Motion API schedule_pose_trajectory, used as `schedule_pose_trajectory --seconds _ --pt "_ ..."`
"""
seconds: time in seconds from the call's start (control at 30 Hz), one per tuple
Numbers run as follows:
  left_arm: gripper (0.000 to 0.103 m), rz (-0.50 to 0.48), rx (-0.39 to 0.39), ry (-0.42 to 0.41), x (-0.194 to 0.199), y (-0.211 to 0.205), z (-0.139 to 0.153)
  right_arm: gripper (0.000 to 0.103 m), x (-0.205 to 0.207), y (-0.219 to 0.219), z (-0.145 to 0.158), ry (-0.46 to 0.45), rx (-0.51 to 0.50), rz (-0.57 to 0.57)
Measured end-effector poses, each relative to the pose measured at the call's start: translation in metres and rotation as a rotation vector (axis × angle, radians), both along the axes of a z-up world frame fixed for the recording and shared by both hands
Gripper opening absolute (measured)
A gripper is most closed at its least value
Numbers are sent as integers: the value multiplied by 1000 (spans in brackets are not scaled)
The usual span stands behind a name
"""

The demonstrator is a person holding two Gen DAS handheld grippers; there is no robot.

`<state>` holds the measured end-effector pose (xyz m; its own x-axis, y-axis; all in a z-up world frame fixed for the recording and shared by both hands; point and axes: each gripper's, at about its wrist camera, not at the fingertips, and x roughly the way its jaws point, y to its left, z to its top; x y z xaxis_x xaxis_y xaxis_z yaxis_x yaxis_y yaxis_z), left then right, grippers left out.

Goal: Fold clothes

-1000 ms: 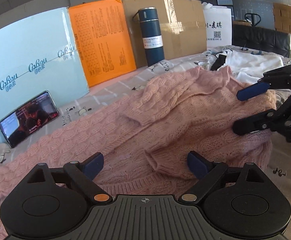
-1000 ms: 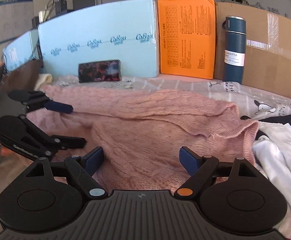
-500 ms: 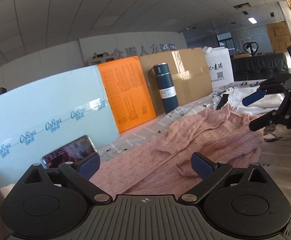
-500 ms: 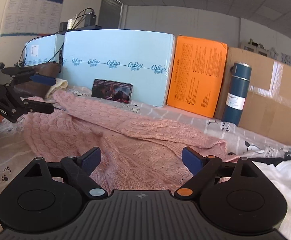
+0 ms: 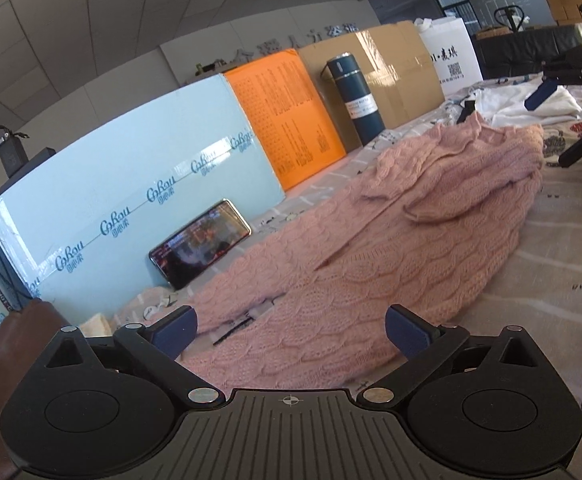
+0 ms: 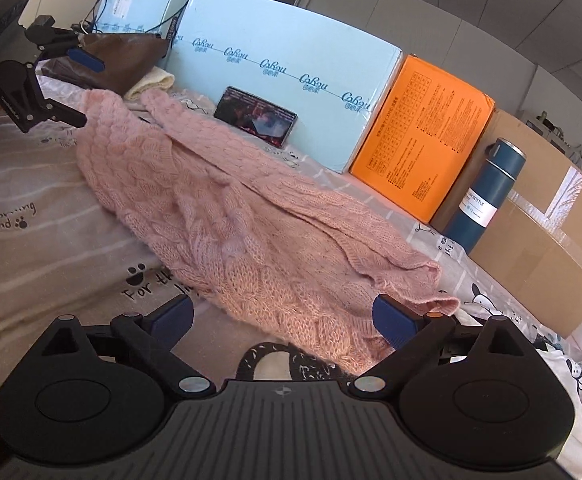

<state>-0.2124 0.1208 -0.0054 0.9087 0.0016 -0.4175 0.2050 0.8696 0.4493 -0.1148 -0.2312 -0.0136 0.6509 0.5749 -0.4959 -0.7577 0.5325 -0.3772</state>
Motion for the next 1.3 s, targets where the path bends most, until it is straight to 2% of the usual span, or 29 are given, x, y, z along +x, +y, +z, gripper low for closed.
schedule_pose_trajectory --seconds 0.13,0.3,0.5,0.67,0.77,0.87,0.93,1.03,1.07,1.13,1.17,1.2,1.27,1.3 --pt "102 -6 55 66 -1 3 -8 97 4 3 -6 -23 -62 -29" --pt "103 5 164 120 3 0 -18 97 10 12 -16 -72 -155 -54" --pt "103 -6 191 110 19 -9 -19 96 12 28 -19 -113 -169 -28" --pt "103 -60 240 43 32 -24 -24 94 -4 53 -26 -222 -171 78" --pt "103 -48 217 48 37 -15 -22 91 -14 60 -29 -285 -169 142" --pt "103 38 198 57 39 3 -22 74 -16 53 -28 -304 -180 168" --pt "103 100 177 59 39 18 -21 55 -15 47 -28 -303 -203 152" --pt "103 180 152 42 38 36 -18 37 -14 39 -27 -280 -207 127" --pt "102 184 135 40 38 40 -16 35 -15 37 -26 -263 -194 125" --pt "94 167 85 47 38 47 -14 29 -13 34 -23 -226 -162 123" --pt "77 159 59 51 37 51 -13 28 -10 34 -23 -205 -145 122" --pt "56 150 35 60 38 54 -14 24 -7 33 -22 -183 -127 120" --pt "30 132 -12 88 39 60 -16 21 1 31 -18 -135 -81 118" --pt "23 123 -36 102 39 62 -18 19 6 28 -14 -104 -43 116"
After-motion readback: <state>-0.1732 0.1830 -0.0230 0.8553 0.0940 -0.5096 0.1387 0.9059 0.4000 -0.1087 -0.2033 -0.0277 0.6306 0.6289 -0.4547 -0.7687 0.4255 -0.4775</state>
